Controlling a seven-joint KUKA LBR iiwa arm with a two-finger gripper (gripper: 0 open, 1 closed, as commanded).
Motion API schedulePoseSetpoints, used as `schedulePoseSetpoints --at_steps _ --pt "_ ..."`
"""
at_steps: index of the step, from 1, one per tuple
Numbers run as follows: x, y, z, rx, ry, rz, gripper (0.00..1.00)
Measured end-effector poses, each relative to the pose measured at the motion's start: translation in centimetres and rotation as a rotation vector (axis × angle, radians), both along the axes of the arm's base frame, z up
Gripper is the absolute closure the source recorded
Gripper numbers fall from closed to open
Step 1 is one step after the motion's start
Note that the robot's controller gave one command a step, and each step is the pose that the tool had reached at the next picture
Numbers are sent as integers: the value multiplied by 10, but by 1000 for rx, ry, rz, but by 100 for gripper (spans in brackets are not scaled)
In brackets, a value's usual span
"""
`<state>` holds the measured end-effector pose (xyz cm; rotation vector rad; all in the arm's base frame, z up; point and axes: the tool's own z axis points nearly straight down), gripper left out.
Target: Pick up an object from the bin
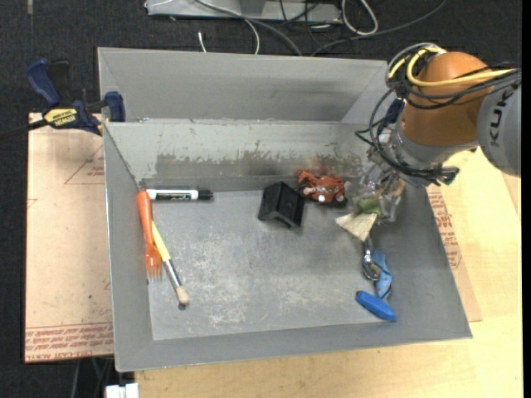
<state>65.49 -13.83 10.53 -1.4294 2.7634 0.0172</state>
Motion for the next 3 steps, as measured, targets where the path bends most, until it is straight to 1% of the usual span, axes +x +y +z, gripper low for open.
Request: schedulePoseSetpoints --at_steps 1,2,3 --pt "1 0 7 1 -4 -2 100" --pt "0 1 24 2 -2 -2 100" --pt "1 1 41 1 -6 -3 100"
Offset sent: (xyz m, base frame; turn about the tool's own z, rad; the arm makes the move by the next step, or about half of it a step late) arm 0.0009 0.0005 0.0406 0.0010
